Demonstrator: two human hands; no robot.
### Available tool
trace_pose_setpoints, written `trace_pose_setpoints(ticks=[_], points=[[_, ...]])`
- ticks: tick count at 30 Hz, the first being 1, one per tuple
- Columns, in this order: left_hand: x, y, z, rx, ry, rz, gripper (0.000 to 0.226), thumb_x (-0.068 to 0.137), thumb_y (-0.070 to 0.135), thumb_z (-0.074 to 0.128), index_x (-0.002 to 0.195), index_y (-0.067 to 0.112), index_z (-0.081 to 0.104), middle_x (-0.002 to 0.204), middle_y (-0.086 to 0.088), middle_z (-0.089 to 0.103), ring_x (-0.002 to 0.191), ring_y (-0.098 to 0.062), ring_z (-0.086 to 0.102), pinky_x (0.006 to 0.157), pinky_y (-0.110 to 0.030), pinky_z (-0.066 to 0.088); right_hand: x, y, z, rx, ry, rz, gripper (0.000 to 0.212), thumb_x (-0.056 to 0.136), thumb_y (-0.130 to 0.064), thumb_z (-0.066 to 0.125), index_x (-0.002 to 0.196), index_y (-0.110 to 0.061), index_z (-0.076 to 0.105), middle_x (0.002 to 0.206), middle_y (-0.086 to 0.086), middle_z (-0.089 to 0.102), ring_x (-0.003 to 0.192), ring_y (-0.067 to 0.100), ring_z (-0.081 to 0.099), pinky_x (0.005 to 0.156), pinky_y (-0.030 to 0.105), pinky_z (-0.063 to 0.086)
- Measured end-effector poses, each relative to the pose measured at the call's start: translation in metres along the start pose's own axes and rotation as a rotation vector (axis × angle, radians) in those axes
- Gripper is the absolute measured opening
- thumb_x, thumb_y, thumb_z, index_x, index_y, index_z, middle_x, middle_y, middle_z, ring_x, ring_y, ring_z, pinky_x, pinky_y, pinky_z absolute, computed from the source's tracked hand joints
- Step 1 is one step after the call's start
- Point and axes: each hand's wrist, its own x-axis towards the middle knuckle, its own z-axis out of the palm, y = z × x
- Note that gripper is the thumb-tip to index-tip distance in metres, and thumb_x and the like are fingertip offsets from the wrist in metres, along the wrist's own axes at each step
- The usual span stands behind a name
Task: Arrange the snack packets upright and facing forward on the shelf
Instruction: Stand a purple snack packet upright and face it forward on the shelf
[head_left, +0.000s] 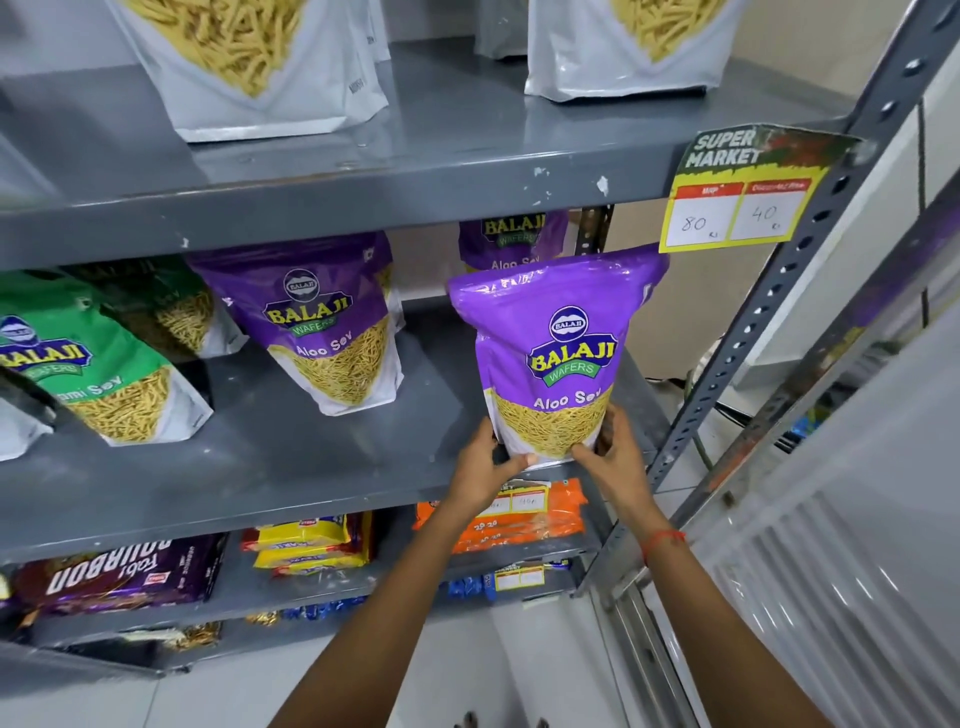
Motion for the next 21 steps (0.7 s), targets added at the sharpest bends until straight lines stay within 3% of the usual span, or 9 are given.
trace_pose_setpoints(ticks=[3, 6, 9, 12, 14, 17, 19, 21], points=[[-0.003, 0.005, 0.0, -0.002, -0.021, 0.008, 0.066, 0.079, 0.017, 0.071, 0.135, 0.018, 0.035, 0.13, 0.0, 0.055, 0.119, -0.017, 0.054, 0.083, -0.011, 0.049, -0.001, -0.002, 0.0, 0.007, -0.005, -0.012, 0.063, 0.069, -0.01, 0.071, 0.122, -0.024, 0.04, 0.129, 0.013, 0.054, 0.119, 0.022, 0.053, 0.098, 0.039, 0.048], [-0.006, 0.01, -0.004, 0.012, -0.057, 0.007, 0.073, 0.078, 0.021, 0.072, 0.138, 0.018, 0.029, 0.138, -0.004, 0.05, 0.123, -0.018, 0.052, 0.092, -0.023, 0.048, -0.004, -0.003, 0.003, 0.008, 0.022, -0.022, 0.063, 0.069, -0.022, 0.067, 0.125, -0.026, 0.038, 0.131, 0.008, 0.051, 0.125, 0.02, 0.049, 0.097, 0.033, 0.049], [-0.015, 0.019, -0.012, 0.031, 0.025, 0.06, 0.093, 0.075, 0.038, 0.072, 0.146, 0.023, 0.012, 0.153, -0.001, 0.031, 0.138, -0.02, 0.036, 0.109, -0.039, 0.038, -0.02, -0.018, 0.019, -0.082, 0.323, -0.168, 0.062, 0.079, -0.025, 0.054, 0.137, -0.019, 0.031, 0.144, 0.01, 0.036, 0.134, 0.019, 0.035, 0.111, 0.038, 0.035], [-0.033, 0.038, -0.029, 0.117, 0.289, 0.258, 0.088, 0.082, 0.041, 0.062, 0.148, 0.024, 0.006, 0.157, 0.012, 0.009, 0.143, 0.0, 0.014, 0.116, -0.023, 0.02, -0.037, -0.052, 0.05, -0.114, 0.522, -0.5, 0.051, 0.086, -0.018, 0.044, 0.135, -0.012, 0.034, 0.137, 0.01, 0.034, 0.134, 0.02, 0.034, 0.113, 0.035, 0.028], [-0.042, 0.051, -0.05, 0.144, 0.459, 0.405, 0.079, 0.086, 0.041, 0.054, 0.147, 0.023, 0.008, 0.153, 0.02, 0.008, 0.14, 0.01, 0.01, 0.118, -0.02, 0.014, -0.04, -0.074, 0.081, -0.095, 0.46, -0.647, 0.044, 0.09, -0.017, 0.041, 0.134, -0.01, 0.036, 0.134, 0.007, 0.033, 0.133, 0.012, 0.032, 0.114, 0.032, 0.028], [-0.041, 0.049, -0.09, 0.125, 0.688, 0.492, 0.076, 0.089, 0.039, 0.049, 0.147, 0.016, 0.008, 0.152, 0.014, 0.011, 0.142, 0.005, 0.01, 0.119, -0.023, 0.012, -0.037, -0.092, 0.138, -0.039, 0.231, -0.71, 0.04, 0.094, -0.023, 0.037, 0.132, -0.011, 0.039, 0.131, -0.003, 0.035, 0.127, 0.019, 0.04, 0.108, 0.042, 0.038], [-0.036, 0.033, -0.125, 0.095, 0.812, 0.43, 0.077, 0.09, 0.033, 0.052, 0.147, 0.012, 0.006, 0.155, 0.008, 0.009, 0.141, 0.007, 0.006, 0.119, -0.021, 0.008, -0.027, -0.093, 0.181, -0.019, 0.097, -0.629, 0.038, 0.094, -0.022, 0.037, 0.131, -0.013, 0.039, 0.128, -0.008, 0.035, 0.124, 0.021, 0.043, 0.105, 0.046, 0.041], [-0.029, 0.012, -0.159, 0.031, 0.87, 0.329, 0.081, 0.089, 0.031, 0.055, 0.148, 0.013, 0.004, 0.159, 0.0, 0.006, 0.143, -0.001, 0.006, 0.121, -0.034, 0.008, -0.008, -0.089, 0.216, -0.045, 0.055, -0.464, 0.04, 0.095, -0.021, 0.039, 0.134, -0.011, 0.037, 0.132, -0.004, 0.037, 0.127, 0.019, 0.04, 0.11, 0.044, 0.035]])
